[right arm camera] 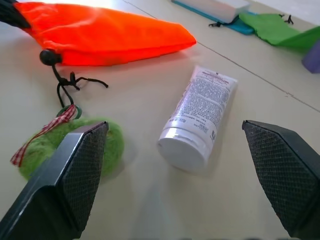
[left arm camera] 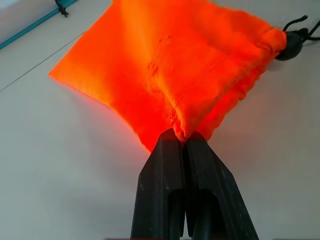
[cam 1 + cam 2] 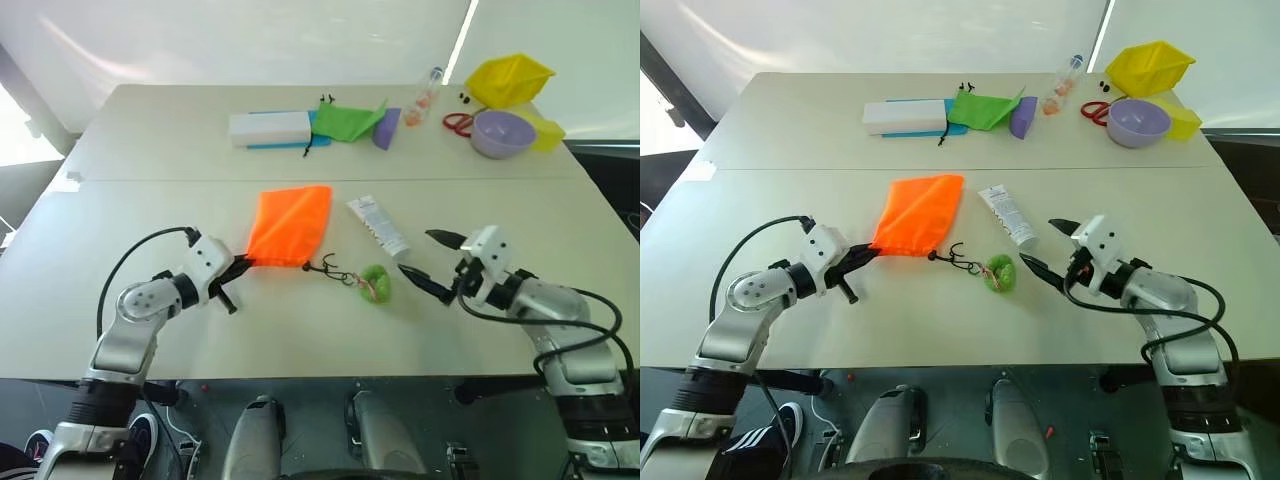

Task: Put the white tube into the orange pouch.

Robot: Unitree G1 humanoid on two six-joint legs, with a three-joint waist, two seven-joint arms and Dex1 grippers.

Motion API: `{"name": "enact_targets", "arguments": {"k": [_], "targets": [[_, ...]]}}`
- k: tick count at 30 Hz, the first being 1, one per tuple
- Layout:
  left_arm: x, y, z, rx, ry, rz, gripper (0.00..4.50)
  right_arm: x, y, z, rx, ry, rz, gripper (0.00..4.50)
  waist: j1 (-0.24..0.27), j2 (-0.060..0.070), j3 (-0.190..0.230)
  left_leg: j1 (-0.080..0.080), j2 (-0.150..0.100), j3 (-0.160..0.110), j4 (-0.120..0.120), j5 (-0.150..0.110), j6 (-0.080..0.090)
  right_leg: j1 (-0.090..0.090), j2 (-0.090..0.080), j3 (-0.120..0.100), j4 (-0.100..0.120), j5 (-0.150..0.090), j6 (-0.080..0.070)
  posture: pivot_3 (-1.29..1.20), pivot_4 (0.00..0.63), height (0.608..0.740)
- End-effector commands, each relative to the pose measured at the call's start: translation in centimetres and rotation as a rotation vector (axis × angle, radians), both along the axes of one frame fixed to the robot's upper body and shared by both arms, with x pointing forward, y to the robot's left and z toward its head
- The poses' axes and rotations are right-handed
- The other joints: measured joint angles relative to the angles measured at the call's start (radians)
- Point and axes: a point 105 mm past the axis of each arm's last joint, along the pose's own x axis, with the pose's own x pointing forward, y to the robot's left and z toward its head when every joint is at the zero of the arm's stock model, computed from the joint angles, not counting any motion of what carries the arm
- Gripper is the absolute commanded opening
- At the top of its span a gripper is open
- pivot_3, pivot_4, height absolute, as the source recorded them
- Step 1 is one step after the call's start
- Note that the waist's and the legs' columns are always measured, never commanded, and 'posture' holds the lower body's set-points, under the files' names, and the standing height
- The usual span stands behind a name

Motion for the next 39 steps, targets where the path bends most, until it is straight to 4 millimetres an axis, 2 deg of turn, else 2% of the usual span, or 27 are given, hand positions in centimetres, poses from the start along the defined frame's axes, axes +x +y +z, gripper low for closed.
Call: {"name": "enact_targets", "arguments": {"k": [1,4,6,8,19,22,25,26,29,31,33,35,36,39], "targets": [[-0.2,-0.7,1.2,-0.026,-0.024,0.02,0.07,1.7,1.3,1.4,0.016,-0.01,-0.121,4.5,0.001,0.0,0.0,0.0,0.0,0.0,0.0,0.0,0.0,0.0,0.0,0.0,0.0,0.0,0.0,0.0,0.15,0.74],[-0.7,-1.2,1.0,-0.03,-0.021,0.014,0.07,2.3,2.6,1.5,0.025,0.034,-0.173,4.5,0.001,0.0,0.0,0.0,0.0,0.0,0.0,0.0,0.0,-0.001,0.0,0.0,0.0,0.0,0.0,0.0,0.15,0.74],[-0.9,-1.6,0.8,-0.029,-0.025,0.017,0.07,2.5,3.3,0.9,-0.001,0.077,-0.193,4.5,0.002,0.0,0.0,-0.001,0.0,0.0,-0.001,0.0,0.0,-0.002,0.0,0.0,0.0,0.0,0.0,0.0,0.15,0.74],[-1.0,-1.8,0.8,-0.042,-0.023,0.015,0.07,2.7,3.2,0.4,-0.065,0.082,-0.234,4.5,0.004,0.0,0.0,-0.002,0.0,0.0,-0.001,0.0,0.0,-0.002,0.0,0.0,-0.001,0.0,0.0,0.0,0.15,0.74],[-0.8,-1.7,0.8,-0.037,-0.039,0.015,0.07,3.8,2.8,-1.6,-0.019,0.187,-0.359,4.5,-0.002,0.0,0.0,-0.002,0.0,0.0,-0.001,0.0,0.0,-0.003,0.001,0.0,0.0,0.0,0.0,0.0,0.15,0.74],[-0.8,-1.8,0.7,-0.041,-0.04,0.016,0.0,3.9,2.8,-1.6,0.025,0.2,-0.373,3.58,-0.001,0.0,0.0,-0.002,0.0,0.0,-0.001,0.0,0.0,-0.003,0.001,0.0,0.0,0.0,0.0,0.0,0.15,0.74],[-0.8,-1.9,0.8,-0.036,-0.046,0.009,0.0,3.8,2.9,-1.8,0.021,0.218,-0.367,2.04,0.0,0.0,0.0,-0.002,0.0,0.0,-0.001,0.0,0.0,-0.003,0.0,0.0,0.0,0.0,0.0,0.0,0.15,0.74],[-0.8,-1.9,0.8,-0.037,-0.047,0.01,0.0,3.8,2.9,-1.8,0.021,0.216,-0.367,1.81,0.0,0.0,0.0,-0.002,0.0,0.0,-0.001,0.0,0.0,-0.003,0.0,0.0,0.0,0.0,0.0,0.0,0.15,0.74],[-0.8,-1.9,0.8,-0.041,-0.046,0.01,0.0,3.7,2.5,-1.2,0.027,0.205,-0.36,1.83,0.001,0.0,0.0,-0.002,0.0,0.0,-0.001,0.0,0.0,-0.003,0.0,0.0,0.0,0.0,0.0,0.0,0.15,0.74],[-0.9,-1.9,0.7,-0.041,-0.043,0.009,0.0,3.6,2.1,0.1,0.062,0.168,-0.34,1.83,0.002,0.0,0.0,-0.002,0.0,0.0,-0.001,0.0,0.0,-0.003,0.0,0.0,0.0,0.0,0.0,0.0,0.15,0.74],[-1.0,-1.9,0.8,-0.044,-0.042,0.006,0.0,2.3,3.2,2.4,0.125,0.117,-0.207,1.83,0.002,0.001,0.0,-0.003,0.0,0.0,-0.001,0.0,0.0,-0.003,0.0,0.0,-0.001,0.0,0.0,0.0,0.15,0.74],[-1.0,-1.9,1.1,-0.048,-0.045,0.002,0.0,-0.9,5.2,4.2,0.186,0.118,0.014,1.83,0.003,0.001,0.0,-0.004,0.0,0.0,-0.002,0.0,0.0,-0.004,0.0,0.0,-0.001,-0.001,0.001,0.0,0.15,0.74],[-1.0,-1.9,1.1,-0.049,-0.046,0.0,0.0,-2.3,5.8,4.5,0.191,0.131,0.093,1.83,0.002,0.001,0.0,-0.004,0.0,-0.001,-0.002,0.0,0.0,-0.004,0.0,0.0,-0.001,-0.001,0.002,0.0,0.15,0.74],[-0.8,-2.0,1.3,-0.055,-0.05,-0.006,0.0,-6.2,6.8,2.8,0.143,0.267,0.263,1.83,0.002,0.0,0.0,-0.003,0.0,-0.002,-0.004,0.0,0.0,-0.003,0.001,-0.001,-0.001,-0.002,0.003,0.0,0.15,0.74]]}}
